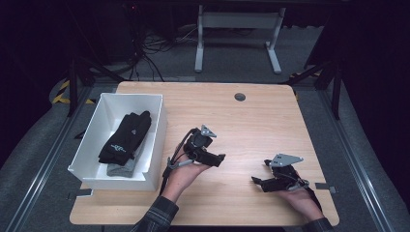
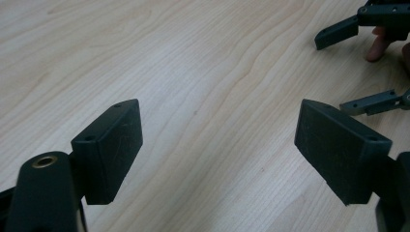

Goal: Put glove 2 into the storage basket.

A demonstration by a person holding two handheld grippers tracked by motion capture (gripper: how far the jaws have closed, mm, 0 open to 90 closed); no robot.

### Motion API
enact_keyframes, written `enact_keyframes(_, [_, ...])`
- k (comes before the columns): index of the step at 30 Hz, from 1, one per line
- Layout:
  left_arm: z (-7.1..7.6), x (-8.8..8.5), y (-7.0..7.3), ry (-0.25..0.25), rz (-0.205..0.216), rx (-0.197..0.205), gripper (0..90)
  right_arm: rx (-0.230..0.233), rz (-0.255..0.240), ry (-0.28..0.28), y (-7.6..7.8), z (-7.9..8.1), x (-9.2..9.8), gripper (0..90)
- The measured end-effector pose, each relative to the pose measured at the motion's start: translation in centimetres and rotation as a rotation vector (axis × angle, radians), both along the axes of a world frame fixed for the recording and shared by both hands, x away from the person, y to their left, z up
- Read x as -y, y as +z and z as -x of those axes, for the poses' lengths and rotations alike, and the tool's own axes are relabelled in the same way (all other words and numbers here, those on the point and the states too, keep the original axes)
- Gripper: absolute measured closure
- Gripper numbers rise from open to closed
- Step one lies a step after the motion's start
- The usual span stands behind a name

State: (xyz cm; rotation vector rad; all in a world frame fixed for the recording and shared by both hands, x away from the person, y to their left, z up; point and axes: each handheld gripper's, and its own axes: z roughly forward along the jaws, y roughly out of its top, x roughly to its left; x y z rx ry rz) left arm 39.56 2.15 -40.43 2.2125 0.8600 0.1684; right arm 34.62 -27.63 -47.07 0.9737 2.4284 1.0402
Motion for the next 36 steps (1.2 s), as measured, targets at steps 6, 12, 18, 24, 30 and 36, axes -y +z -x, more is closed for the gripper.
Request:
enact_keyframes(6, [0.7, 0.7, -2.0, -0.03, -0.016, -0.011, 15.4, 0.0, 0.001, 0.0, 0.0, 0.0, 0.0, 15.3])
enact_keyframes(12, [1.4, 1.4, -3.7, -0.057, -0.038, -0.001, 14.5, 0.0, 0.0, 0.0, 0.0, 0.0, 0.0, 15.3])
enact_keyframes(18, [1.6, 1.6, -5.4, -0.052, -0.072, -0.009, 10.9, 0.0, 0.0, 0.0, 0.0, 0.0, 0.0, 15.3])
enact_keyframes(24, [1.9, 1.8, -6.5, -0.062, -0.129, 0.039, 3.9, 0.0, 0.0, 0.001, 0.0, 0.0, 0.0, 15.3])
enact_keyframes(30, [2.2, 1.5, -7.2, -0.077, -0.079, 0.088, 0.0, 0.001, -0.001, 0.002, 0.0, 0.0, 0.0, 15.3])
enact_keyframes(36, [2.2, 1.5, -7.2, -0.083, -0.079, 0.088, 0.0, 0.0, 0.0, 0.002, 0.0, 0.0, 0.0, 15.3])
